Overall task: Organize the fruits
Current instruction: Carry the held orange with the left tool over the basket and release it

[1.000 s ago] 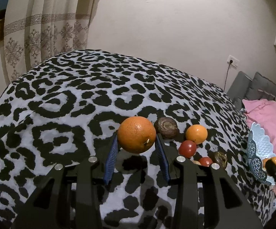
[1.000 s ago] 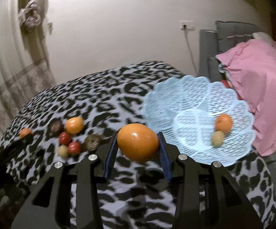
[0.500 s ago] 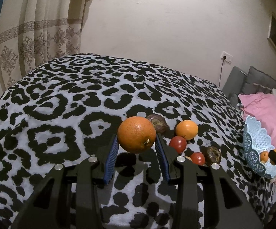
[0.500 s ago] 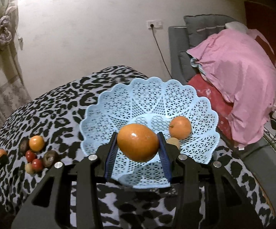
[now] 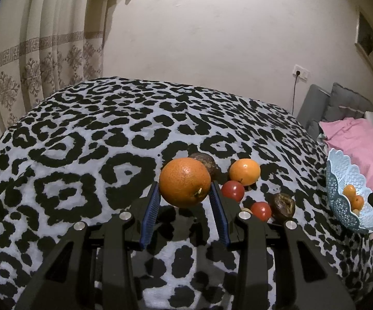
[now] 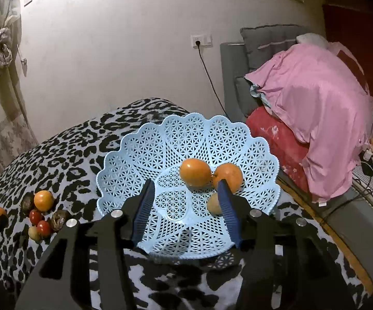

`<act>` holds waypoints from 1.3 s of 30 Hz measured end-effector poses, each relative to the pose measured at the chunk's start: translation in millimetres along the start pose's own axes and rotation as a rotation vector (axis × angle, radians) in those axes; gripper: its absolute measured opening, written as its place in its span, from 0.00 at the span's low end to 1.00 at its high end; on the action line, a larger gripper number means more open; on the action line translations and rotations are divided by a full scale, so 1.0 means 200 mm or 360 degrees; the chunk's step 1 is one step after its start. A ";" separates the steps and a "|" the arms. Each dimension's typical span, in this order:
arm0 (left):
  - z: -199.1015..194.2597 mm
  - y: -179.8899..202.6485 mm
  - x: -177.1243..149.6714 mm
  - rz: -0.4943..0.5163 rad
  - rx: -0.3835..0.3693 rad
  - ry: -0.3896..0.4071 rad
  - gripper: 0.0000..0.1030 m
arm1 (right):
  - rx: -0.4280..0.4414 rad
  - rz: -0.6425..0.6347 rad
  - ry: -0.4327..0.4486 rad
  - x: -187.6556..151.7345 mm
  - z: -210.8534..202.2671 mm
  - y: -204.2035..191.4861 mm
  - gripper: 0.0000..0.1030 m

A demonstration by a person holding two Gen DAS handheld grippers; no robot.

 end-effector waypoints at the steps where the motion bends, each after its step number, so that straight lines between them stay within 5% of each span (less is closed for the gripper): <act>1: 0.00 0.00 0.00 0.0003 -0.0001 0.0007 0.38 | 0.0001 0.0008 0.0004 0.00 0.00 0.01 0.51; 13: -0.03 0.07 0.00 0.0125 0.0026 0.0076 0.38 | -0.0052 0.0066 0.0120 -0.03 -0.12 0.22 0.51; 20: -0.04 0.15 0.02 0.0165 0.0001 0.0061 0.38 | 0.0014 0.0127 0.0031 -0.14 -0.09 0.30 0.52; 39: -0.05 0.93 -0.01 0.0424 -0.0445 -0.0066 0.38 | 0.0347 0.0166 0.0027 -0.18 -0.10 0.26 0.59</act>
Point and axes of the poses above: each gripper's, at about its wrist camera, not at the fingertips, and z roughly the way its jaws point, y to its right, x to its top, the point moved 1 cm from there along z, roughly the way its jaws point, and after that the axes turned 1 degree about y, right-handed, at the moved point
